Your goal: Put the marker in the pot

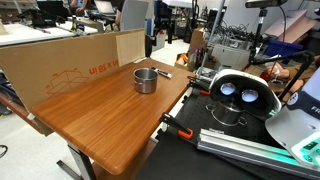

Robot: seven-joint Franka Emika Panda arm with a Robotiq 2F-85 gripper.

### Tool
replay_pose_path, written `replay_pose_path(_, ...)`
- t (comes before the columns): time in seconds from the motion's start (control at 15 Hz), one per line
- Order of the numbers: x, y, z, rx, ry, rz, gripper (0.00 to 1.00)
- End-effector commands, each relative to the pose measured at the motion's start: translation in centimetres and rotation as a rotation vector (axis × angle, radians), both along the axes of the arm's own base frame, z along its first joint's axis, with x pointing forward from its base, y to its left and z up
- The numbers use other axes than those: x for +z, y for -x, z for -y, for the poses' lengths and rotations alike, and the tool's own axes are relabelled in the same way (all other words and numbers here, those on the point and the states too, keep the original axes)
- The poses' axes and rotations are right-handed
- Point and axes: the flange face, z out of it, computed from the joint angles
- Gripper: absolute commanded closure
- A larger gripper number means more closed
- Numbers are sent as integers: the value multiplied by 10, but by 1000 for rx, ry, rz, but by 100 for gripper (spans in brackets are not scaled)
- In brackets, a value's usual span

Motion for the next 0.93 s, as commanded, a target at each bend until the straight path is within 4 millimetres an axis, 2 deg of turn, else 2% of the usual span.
replay_pose_path(0.0, -27, -17, 7, -13, 37, -30, 0)
replay_pose_path(0.33, -72, -27, 6, 17, 131, -97, 0)
replay_pose_path(0.67, -106, -35, 4, 46, 205, -130, 0)
replay_pose_path(0.87, -119, -39, -5, 115, 235, -137, 0)
